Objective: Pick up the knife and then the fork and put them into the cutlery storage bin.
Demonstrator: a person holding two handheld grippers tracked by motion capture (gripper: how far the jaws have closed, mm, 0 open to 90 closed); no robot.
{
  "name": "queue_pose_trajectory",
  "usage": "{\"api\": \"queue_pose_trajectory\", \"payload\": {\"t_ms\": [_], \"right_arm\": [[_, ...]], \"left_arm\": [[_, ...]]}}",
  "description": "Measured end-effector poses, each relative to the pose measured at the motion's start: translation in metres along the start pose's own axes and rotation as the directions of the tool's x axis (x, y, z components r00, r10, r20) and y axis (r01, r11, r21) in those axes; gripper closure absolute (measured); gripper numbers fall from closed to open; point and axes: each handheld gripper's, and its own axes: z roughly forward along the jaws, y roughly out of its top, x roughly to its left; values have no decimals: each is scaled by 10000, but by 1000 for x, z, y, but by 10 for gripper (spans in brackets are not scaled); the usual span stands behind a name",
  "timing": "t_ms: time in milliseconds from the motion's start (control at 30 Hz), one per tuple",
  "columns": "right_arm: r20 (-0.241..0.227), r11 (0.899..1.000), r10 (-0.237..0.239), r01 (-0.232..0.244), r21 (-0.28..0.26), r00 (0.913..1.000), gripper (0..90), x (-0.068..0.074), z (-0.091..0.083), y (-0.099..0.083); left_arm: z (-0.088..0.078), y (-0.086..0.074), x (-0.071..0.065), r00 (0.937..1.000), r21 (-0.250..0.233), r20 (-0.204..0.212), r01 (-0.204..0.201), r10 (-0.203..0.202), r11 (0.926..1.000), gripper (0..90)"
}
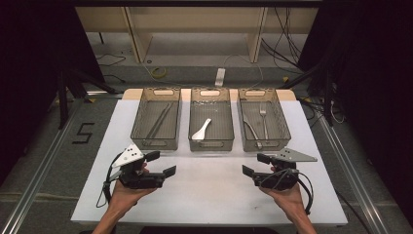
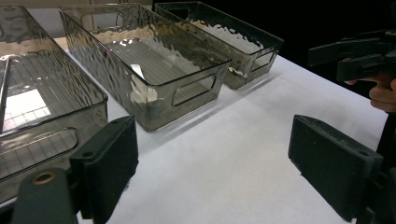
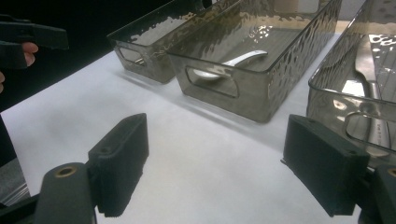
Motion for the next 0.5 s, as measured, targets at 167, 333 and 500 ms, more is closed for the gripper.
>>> {"api": "queue_pose_trajectory", "payload": {"t_ms": [167,333,500], "right_arm": [[12,10000,-18,18,-29,10000,231,2,-3,-4],[145,10000,-51,52,-34,9999,228,2,-4,-9],[255,9998,-142,145,-123,9996,209,3,-7,-12]], "left_arm": [[-1,0,0,10000,-30,5,19,-19,10000,154],[-1,0,0,10000,-64,51,63,-63,10000,154],[-2,0,0,9998,-40,183,65,-64,10000,154]]}}
